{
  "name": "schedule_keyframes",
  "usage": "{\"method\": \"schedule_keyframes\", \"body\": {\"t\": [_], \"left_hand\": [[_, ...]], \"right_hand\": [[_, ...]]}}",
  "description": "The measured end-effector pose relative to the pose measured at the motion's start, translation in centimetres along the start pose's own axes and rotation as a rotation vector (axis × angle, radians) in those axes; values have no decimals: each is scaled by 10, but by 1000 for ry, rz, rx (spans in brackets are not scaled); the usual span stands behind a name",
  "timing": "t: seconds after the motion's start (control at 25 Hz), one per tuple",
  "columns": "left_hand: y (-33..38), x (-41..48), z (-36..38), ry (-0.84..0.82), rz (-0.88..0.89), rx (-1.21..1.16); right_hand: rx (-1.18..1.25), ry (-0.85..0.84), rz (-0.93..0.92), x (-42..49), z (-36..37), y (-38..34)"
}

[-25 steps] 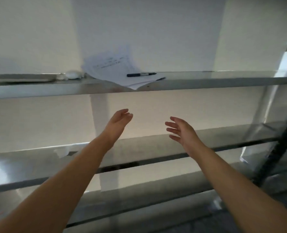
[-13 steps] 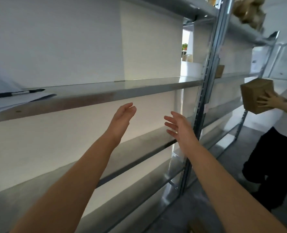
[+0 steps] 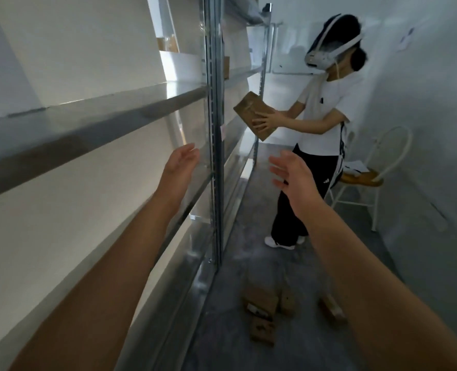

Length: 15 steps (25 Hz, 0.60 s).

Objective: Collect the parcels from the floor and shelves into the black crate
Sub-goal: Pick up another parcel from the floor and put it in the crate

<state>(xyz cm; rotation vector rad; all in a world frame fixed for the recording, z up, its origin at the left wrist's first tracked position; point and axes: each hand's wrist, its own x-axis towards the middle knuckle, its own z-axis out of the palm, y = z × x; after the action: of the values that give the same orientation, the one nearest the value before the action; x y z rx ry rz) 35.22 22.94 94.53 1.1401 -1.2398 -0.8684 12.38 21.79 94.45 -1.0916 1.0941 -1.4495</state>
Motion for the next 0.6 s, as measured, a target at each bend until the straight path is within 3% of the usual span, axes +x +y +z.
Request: {"method": "schedule_keyframes", "body": {"t": [0.32,0.6], "left_hand": [[-36,-5,89,-218,-24,-80],[-54,-3,152,-204,-73,-36]], "right_hand": [[-125,210,-62,-5,-64,27],[-76,181,30,7,-149,50]]}}
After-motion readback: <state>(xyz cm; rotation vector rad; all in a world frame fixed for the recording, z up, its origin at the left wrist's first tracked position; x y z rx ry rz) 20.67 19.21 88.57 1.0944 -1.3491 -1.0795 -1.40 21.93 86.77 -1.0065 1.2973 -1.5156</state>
